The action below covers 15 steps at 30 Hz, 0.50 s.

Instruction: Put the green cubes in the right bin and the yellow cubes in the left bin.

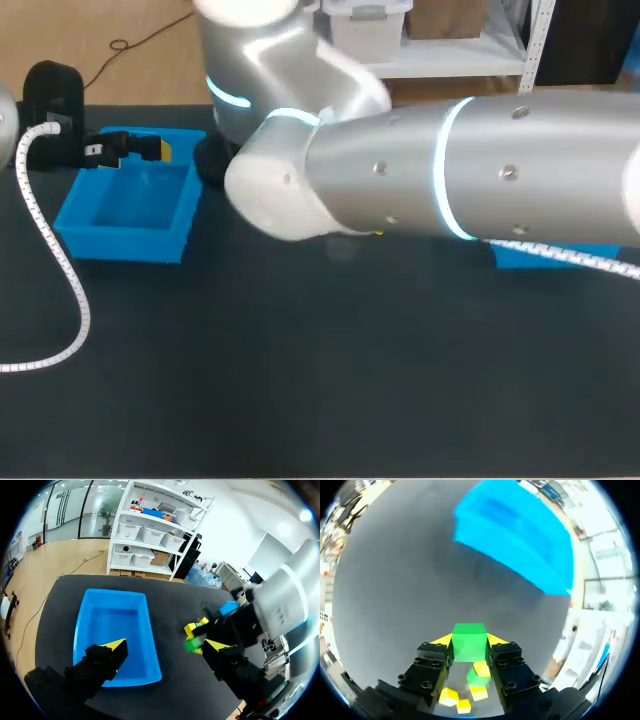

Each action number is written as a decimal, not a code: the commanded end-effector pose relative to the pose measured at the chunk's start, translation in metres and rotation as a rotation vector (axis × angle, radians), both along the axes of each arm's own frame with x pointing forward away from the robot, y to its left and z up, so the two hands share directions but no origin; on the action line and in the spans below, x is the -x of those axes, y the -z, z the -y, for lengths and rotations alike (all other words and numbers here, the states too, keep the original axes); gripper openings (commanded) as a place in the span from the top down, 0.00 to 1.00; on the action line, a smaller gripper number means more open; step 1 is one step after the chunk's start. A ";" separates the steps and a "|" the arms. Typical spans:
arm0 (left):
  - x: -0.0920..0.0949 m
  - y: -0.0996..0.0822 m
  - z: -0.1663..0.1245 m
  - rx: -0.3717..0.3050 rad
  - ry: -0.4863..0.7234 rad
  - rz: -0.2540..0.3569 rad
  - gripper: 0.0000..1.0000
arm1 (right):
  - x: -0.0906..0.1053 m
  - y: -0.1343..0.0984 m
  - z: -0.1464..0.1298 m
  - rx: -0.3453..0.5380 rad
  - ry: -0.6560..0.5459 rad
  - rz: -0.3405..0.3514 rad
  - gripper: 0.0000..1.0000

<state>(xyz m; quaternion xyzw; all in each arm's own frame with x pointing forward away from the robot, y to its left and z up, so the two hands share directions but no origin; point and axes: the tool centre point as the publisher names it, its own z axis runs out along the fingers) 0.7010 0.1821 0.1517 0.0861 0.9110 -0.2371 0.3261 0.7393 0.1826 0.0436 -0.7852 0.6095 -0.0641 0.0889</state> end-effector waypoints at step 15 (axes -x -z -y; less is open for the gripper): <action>0.001 0.002 -0.002 0.010 0.006 0.007 0.00 | 0.042 -0.037 0.201 -0.170 0.860 0.282 1.00</action>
